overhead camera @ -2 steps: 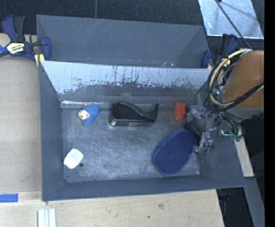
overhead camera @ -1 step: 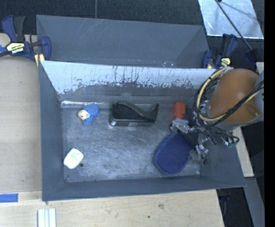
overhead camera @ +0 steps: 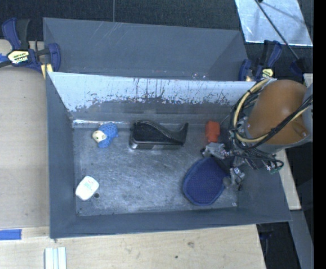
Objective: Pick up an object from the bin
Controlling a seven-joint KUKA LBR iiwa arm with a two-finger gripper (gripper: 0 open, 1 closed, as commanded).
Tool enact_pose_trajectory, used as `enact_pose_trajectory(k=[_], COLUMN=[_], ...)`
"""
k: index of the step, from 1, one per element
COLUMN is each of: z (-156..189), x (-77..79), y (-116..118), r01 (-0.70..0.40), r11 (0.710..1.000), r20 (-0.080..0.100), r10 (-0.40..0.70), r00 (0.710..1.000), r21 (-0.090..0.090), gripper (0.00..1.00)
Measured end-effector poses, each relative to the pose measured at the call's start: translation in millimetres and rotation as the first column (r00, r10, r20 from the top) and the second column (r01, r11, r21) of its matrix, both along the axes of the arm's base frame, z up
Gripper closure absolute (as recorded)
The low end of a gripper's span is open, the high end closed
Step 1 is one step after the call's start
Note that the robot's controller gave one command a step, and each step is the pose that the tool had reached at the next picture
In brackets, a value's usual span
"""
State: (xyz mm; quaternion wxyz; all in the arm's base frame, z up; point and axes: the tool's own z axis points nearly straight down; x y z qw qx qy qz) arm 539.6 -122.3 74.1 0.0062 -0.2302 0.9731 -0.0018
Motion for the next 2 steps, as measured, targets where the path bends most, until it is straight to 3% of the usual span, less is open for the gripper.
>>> enact_pose_trajectory(k=[1, 2], z=[0.8, 127.2], x=[1.0, 17.3], y=[3.9, 18.4], r01=[-0.544, -0.453], r11=[0.839, 0.891], r20=[0.008, -0.002], r10=[0.545, 0.453], r00=[0.839, 0.891], r21=[-0.012, -0.005], gripper=[1.00, 1.00])
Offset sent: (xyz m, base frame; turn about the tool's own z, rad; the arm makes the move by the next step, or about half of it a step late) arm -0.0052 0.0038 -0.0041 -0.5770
